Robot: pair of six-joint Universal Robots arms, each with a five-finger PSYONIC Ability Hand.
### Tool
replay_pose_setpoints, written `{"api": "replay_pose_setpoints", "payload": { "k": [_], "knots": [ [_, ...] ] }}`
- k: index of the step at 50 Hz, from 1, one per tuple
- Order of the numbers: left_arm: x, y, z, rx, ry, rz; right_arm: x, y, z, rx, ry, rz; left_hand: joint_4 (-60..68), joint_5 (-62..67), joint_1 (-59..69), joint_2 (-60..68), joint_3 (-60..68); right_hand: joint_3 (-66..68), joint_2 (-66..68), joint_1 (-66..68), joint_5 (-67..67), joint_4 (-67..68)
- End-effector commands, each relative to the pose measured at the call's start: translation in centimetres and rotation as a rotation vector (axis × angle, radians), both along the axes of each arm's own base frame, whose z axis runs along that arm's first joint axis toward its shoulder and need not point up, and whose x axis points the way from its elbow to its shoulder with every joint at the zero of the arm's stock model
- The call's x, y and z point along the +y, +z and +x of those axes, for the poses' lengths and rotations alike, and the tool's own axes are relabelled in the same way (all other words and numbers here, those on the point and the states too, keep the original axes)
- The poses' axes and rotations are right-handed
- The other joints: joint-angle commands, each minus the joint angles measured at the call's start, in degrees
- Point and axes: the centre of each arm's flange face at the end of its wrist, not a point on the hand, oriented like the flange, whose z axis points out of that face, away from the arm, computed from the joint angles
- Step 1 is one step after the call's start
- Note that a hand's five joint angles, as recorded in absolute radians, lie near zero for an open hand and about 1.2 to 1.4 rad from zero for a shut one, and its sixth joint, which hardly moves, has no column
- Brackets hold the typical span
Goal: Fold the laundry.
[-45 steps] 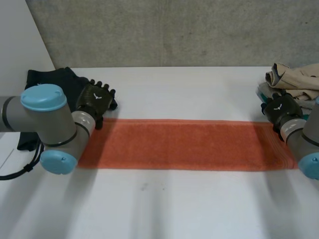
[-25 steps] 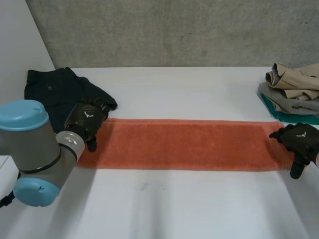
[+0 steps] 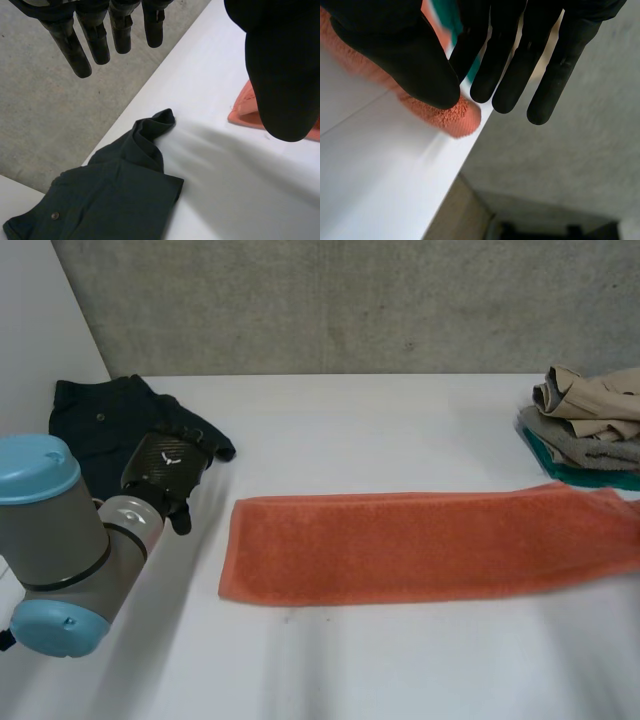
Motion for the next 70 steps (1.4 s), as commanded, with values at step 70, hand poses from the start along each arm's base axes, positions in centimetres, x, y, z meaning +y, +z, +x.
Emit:
{"api": "replay_pose_setpoints", "payload": {
  "k": [70],
  "knots": [
    [3.1, 4.8, -1.9, 0.224, -0.019, -0.085, 19.1, 0.5, 34.1, -0.253, 1.097, -0.100, -1.6, -2.8, -1.0, -1.7, -2.0, 12.1, 12.5, 16.2, 12.9, 11.5]
  ]
}}
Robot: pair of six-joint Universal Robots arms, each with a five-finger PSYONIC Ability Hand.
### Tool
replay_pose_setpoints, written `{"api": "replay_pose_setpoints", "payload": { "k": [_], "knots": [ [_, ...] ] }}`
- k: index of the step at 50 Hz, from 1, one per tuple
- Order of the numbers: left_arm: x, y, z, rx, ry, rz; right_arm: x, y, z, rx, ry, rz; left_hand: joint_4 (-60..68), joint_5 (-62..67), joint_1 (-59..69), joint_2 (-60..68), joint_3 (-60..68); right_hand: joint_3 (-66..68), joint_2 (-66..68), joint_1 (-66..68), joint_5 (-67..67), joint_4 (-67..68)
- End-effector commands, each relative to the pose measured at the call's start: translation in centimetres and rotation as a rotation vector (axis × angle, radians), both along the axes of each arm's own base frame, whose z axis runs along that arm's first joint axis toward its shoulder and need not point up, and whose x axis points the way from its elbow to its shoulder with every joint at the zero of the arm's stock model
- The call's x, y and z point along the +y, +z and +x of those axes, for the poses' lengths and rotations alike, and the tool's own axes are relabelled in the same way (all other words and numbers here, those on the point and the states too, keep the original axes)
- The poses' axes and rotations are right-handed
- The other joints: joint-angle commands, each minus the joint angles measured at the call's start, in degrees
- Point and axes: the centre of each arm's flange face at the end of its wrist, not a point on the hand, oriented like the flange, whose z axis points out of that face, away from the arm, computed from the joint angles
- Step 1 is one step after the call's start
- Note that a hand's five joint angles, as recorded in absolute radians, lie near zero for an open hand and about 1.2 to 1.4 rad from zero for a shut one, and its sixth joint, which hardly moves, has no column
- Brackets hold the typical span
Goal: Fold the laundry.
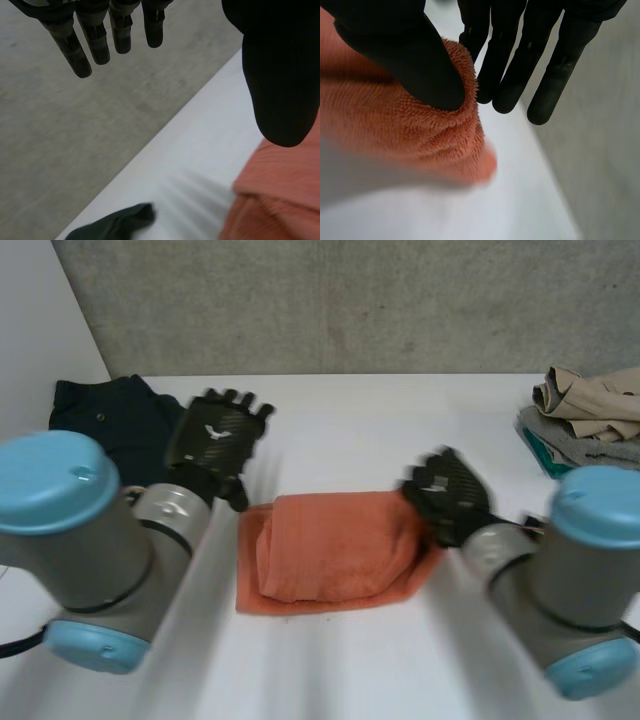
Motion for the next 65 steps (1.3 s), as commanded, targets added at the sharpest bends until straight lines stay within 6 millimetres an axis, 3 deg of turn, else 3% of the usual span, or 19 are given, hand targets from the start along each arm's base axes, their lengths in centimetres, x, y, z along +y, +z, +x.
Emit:
{"api": "replay_pose_setpoints", "payload": {
  "k": [1, 5, 6, 7, 8, 9, 14, 16, 20, 23, 30, 36, 43, 48, 53, 58, 61, 63, 65],
  "knots": [
    [-1.0, 0.4, 3.2, 0.003, 0.090, 0.004, 8.3, -0.7, 9.2, -0.022, 0.446, -0.084, -1.6, -2.8, -1.0, -1.7, -2.0, 12.0, 12.8, 19.1, 12.7, 11.4],
    [-0.9, -0.2, 3.5, 0.015, 0.097, 0.034, 9.2, -3.4, 10.9, -0.010, 0.548, -0.028, -1.6, -2.8, -1.0, -1.7, -2.0, 12.0, 12.8, 19.1, 12.7, 11.4],
    [-1.0, -0.3, 3.5, 0.024, 0.098, 0.040, 9.0, -3.6, 11.0, -0.009, 0.541, -0.023, -1.6, -2.8, -1.0, -1.7, -2.0, 6.3, 7.1, 13.4, 7.0, 5.7],
    [-1.0, -0.3, 3.5, 0.034, 0.100, 0.045, 8.8, -3.7, 11.2, -0.010, 0.527, -0.018, -1.6, -2.8, -1.0, -1.7, -2.0, -9.8, -9.0, -2.7, -9.1, -10.4],
    [-1.0, -0.3, 3.4, 0.056, 0.099, 0.055, 8.2, -3.6, 11.1, -0.022, 0.468, 0.000, -1.6, -2.8, -1.0, -1.7, -2.0, -49.8, -48.9, -42.6, -49.1, -50.3],
    [-1.0, -0.3, 3.4, 0.066, 0.098, 0.058, 8.0, -3.3, 11.0, -0.034, 0.434, 0.012, -1.6, -2.8, -1.0, -1.7, -2.0, -58.0, -57.2, -50.9, -57.3, -58.6],
    [-1.2, 0.4, 2.7, 0.136, 0.083, 0.064, 5.6, -0.7, 9.0, -0.259, 0.251, 0.183, -1.6, -2.8, -1.0, -1.7, -2.0, -58.0, -57.2, -50.9, -57.3, -58.6],
    [-1.2, 1.1, 2.1, 0.175, 0.066, 0.057, 3.7, 2.4, 7.0, -0.428, 0.172, 0.253, -1.6, -2.8, -1.0, -1.7, -2.0, -58.0, -57.2, -50.9, -57.3, -58.6],
    [0.0, 1.5, 0.0, 0.220, 0.000, 0.080, 2.5, 5.0, 3.9, -0.580, 0.066, 0.396, -1.2, -2.4, -0.6, -1.3, -1.6, -58.0, -57.2, -50.9, -57.3, -58.6],
    [1.3, 1.4, -1.6, 0.223, -0.054, 0.108, 1.8, 4.3, 3.0, -0.591, 0.003, 0.486, -0.9, -2.1, -0.3, -0.9, -1.3, -58.0, -57.2, -50.9, -57.3, -58.6],
    [3.2, -2.8, -4.6, 0.137, -0.088, 0.247, -0.2, 0.7, 3.1, -0.507, -0.085, 0.618, 0.5, -0.7, 1.1, 0.4, 0.1, -58.0, -57.2, -50.9, -57.3, -58.6],
    [2.5, -6.7, -4.0, 0.041, 0.037, 0.305, -1.0, -1.9, 4.3, -0.461, -0.074, 0.718, 1.0, -0.2, 1.6, 0.9, 0.6, -58.0, -57.2, -50.9, -57.3, -58.6],
    [1.4, -9.4, -2.0, -0.153, 0.109, 0.347, -1.3, -4.1, 5.1, -0.408, -0.074, 0.727, 2.1, 1.0, 2.8, 2.1, 1.8, -58.0, -57.2, -50.9, -57.3, -58.6],
    [0.5, -10.0, -0.5, -0.206, 0.136, 0.364, -0.9, -4.4, 5.2, -0.320, -0.068, 0.660, 4.5, 3.3, 5.1, 4.4, 4.1, -58.0, -57.2, -50.9, -57.3, -58.6],
    [0.2, -8.5, -0.9, -0.174, 0.115, 0.330, -0.7, -2.8, 4.8, -0.214, -0.086, 0.509, 4.2, 3.0, 4.8, 4.1, 3.8, -58.0, -57.2, -50.9, -57.3, -58.6],
    [0.2, -2.8, -2.1, -0.057, -0.015, 0.215, 1.6, 0.2, 4.9, -0.209, -0.047, 0.378, 3.3, 2.2, 4.0, 3.3, 3.0, -58.0, -57.2, -50.9, -57.3, -58.6],
    [0.2, -0.9, -2.9, -0.016, -0.098, 0.172, 2.9, 0.2, 5.1, -0.220, -0.016, 0.351, 3.3, 2.2, 4.0, 3.3, 3.0, -58.0, -57.2, -50.9, -57.3, -58.6],
    [0.2, 1.4, -3.5, 0.025, -0.201, 0.124, 5.2, -0.9, 5.2, -0.219, 0.030, 0.352, 3.3, 2.2, 4.0, 3.3, 3.0, -58.0, -57.2, -50.9, -57.3, -58.6],
    [0.1, 2.3, -3.8, 0.041, -0.257, 0.109, 6.3, -1.7, 5.4, -0.209, 0.055, 0.350, 3.2, 2.0, 3.8, 3.1, 2.8, -58.0, -57.2, -50.9, -57.3, -58.6]
  ]
}}
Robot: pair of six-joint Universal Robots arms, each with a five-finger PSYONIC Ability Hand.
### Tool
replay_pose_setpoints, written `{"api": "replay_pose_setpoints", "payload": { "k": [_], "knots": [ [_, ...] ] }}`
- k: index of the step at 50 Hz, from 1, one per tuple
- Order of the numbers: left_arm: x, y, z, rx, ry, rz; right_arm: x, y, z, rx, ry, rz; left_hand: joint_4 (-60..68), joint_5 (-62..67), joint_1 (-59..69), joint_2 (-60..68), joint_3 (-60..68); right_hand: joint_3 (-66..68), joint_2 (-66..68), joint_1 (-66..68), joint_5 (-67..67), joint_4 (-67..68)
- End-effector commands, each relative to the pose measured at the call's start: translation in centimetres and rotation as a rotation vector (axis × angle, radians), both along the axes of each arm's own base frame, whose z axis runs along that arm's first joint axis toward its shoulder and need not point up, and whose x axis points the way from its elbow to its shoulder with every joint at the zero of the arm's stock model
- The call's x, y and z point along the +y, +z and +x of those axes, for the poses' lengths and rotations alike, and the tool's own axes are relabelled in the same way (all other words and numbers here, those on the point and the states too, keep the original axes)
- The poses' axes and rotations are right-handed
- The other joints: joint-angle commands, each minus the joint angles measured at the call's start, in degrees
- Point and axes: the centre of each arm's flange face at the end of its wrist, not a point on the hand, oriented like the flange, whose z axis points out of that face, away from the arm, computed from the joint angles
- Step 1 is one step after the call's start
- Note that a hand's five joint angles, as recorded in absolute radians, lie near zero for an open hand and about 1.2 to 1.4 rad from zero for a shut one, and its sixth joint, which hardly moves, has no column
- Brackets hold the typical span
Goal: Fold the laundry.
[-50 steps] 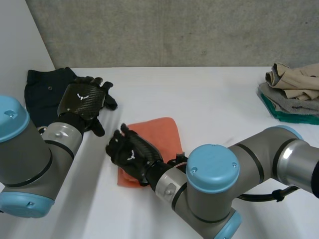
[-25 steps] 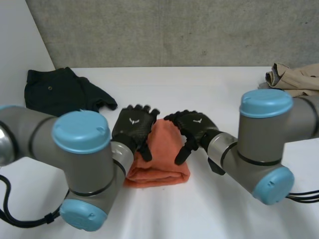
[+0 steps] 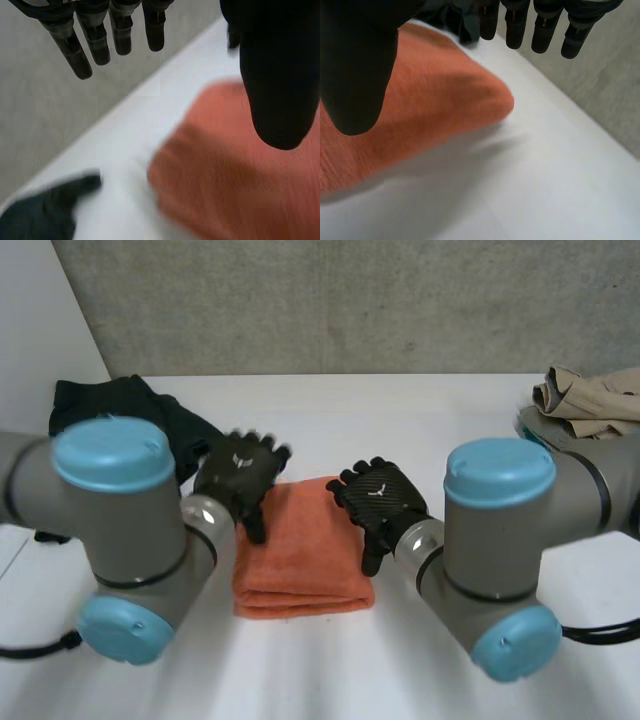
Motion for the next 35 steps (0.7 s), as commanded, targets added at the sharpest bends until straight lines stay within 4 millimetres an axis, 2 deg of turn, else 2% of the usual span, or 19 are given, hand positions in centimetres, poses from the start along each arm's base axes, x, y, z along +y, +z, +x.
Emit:
{"api": "replay_pose_setpoints", "payload": {
  "k": [1, 6, 15, 27, 30, 35],
  "knots": [
    [0.1, 5.1, -1.7, 0.122, -0.243, -0.083, 5.0, -2.1, 0.5, -0.028, 0.102, -0.031, 2.1, 1.8, 1.4, 2.1, 2.3, -2.2, -2.2, -3.0, -2.7, -2.1],
    [0.6, 6.3, -2.5, 0.184, -0.403, 0.004, 6.3, -4.5, 1.4, -0.058, 0.150, -0.075, 3.0, 2.6, 2.2, 2.9, 3.2, -2.2, -2.2, -3.0, -2.7, -2.1],
    [0.2, 4.9, -2.8, 0.202, -0.439, 0.088, 5.4, -7.1, 1.9, -0.007, 0.153, -0.125, 2.4, 2.1, 1.7, 2.4, 2.7, -2.2, -2.2, -3.0, -2.7, -2.1],
    [0.0, 4.7, -2.7, 0.198, -0.416, 0.090, 4.3, -6.5, 3.0, -0.063, 0.154, -0.204, 2.4, 2.1, 1.7, 2.4, 2.7, 10.1, 10.1, 9.3, 9.7, 10.3],
    [-0.1, 4.7, -2.6, 0.199, -0.405, 0.088, 4.1, -7.0, 3.2, -0.058, 0.151, -0.200, 2.5, 2.1, 1.7, 2.4, 2.7, 16.2, 16.2, 15.4, 15.7, 16.3],
    [-0.3, 4.6, -2.3, 0.200, -0.395, 0.095, 3.6, -6.8, 3.5, -0.067, 0.147, -0.210, 2.6, 2.3, 1.9, 2.6, 2.8, 35.2, 35.2, 34.4, 34.7, 35.3]
  ]
}}
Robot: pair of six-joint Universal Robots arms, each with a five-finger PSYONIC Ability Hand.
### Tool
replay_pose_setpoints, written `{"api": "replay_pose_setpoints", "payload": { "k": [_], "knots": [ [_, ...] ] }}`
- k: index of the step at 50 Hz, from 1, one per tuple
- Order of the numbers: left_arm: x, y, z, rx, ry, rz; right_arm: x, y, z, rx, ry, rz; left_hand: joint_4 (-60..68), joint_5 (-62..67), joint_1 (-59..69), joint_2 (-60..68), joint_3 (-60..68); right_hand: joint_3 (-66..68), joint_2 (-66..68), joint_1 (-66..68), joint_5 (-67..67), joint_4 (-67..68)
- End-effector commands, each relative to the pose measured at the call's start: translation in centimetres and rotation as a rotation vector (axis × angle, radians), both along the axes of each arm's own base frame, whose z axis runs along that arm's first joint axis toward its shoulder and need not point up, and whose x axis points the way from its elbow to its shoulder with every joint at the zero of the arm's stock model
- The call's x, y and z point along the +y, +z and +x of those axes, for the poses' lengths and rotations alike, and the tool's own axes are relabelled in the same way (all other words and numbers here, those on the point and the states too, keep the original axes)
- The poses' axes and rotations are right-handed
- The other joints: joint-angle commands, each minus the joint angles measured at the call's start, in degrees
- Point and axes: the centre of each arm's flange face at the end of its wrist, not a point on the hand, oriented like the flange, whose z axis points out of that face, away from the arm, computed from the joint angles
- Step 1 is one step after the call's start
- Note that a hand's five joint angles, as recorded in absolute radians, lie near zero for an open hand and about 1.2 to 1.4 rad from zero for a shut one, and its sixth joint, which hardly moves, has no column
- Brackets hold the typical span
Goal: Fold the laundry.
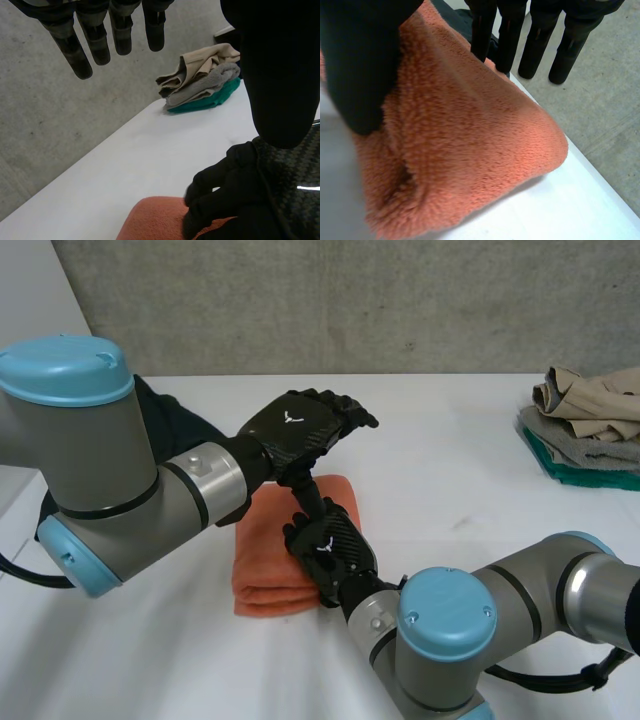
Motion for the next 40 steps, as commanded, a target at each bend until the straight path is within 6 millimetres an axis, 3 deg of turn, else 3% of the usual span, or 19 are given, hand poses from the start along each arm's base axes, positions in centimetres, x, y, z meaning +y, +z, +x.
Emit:
{"api": "replay_pose_setpoints", "payload": {
  "k": [1, 5, 8, 20, 23, 24, 25, 26, 30, 35, 40],
  "knots": [
    [-0.2, -0.1, 0.3, -0.002, 0.014, 0.009, -0.6, 0.0, 0.4, -0.010, -0.003, -0.006, 2.6, 2.3, 1.9, 2.6, 2.8, 17.9, 18.2, 17.7, 19.5, 17.9],
    [-0.3, 0.0, 0.3, 0.001, 0.015, 0.004, -1.1, 0.5, 0.8, -0.029, -0.006, -0.014, 2.6, 2.3, 1.9, 2.6, 2.8, 13.5, 13.8, 13.4, 15.2, 13.5],
    [-0.2, 0.0, 0.3, -0.001, 0.015, 0.004, -1.5, 0.7, 0.5, -0.023, -0.023, -0.009, 2.8, 2.4, 2.0, 2.8, 3.0, 2.1, 2.4, 1.9, 3.7, 2.1],
    [-0.5, -0.1, 0.7, -0.003, 0.026, 0.010, -2.2, 0.6, -0.2, -0.008, -0.036, -0.001, 2.8, 2.4, 2.0, 2.8, 3.0, 2.6, 2.9, 2.4, 4.2, 2.6],
    [-0.5, -0.3, 0.7, -0.005, 0.028, 0.014, -2.3, -0.3, 0.0, 0.005, -0.034, 0.008, 2.8, 2.4, 2.0, 2.8, 3.0, 7.9, 8.2, 7.8, 9.6, 7.9],
    [-0.5, -0.3, 0.7, -0.005, 0.029, 0.016, -2.4, -0.3, 0.1, 0.003, -0.034, 0.006, 2.8, 2.4, 2.0, 2.8, 3.0, 16.6, 16.9, 16.5, 18.3, 16.6],
    [-0.5, -0.4, 0.8, -0.007, 0.029, 0.019, -2.6, -0.1, 0.2, -0.003, -0.037, 0.002, 2.8, 2.4, 2.0, 2.8, 3.0, 40.2, 40.5, 40.0, 41.8, 40.2],
    [-0.5, -0.5, 0.8, -0.008, 0.029, 0.022, -2.8, 0.0, 0.1, -0.007, -0.040, -0.002, 2.8, 2.4, 2.0, 2.8, 3.0, 50.4, 50.7, 50.2, 52.0, 50.4],
    [-0.6, -0.5, 0.9, -0.009, 0.032, 0.021, -3.9, 1.4, -0.6, -0.025, -0.078, -0.025, 2.6, 2.3, 1.9, 2.6, 2.8, 50.5, 50.8, 50.3, 52.1, 50.5],
    [-1.0, -0.2, 1.2, -0.005, 0.044, 0.013, -5.8, 4.6, -1.8, -0.075, -0.124, -0.078, 2.4, 2.1, 1.7, 2.4, 2.7, 50.5, 50.8, 50.3, 52.1, 50.5],
    [-1.2, 0.1, 1.2, 0.002, 0.049, 0.001, -9.9, 6.4, -4.2, -0.103, -0.179, -0.120, 2.4, 2.1, 1.7, 2.4, 2.7, 50.5, 50.8, 50.3, 52.1, 50.5]
  ]
}}
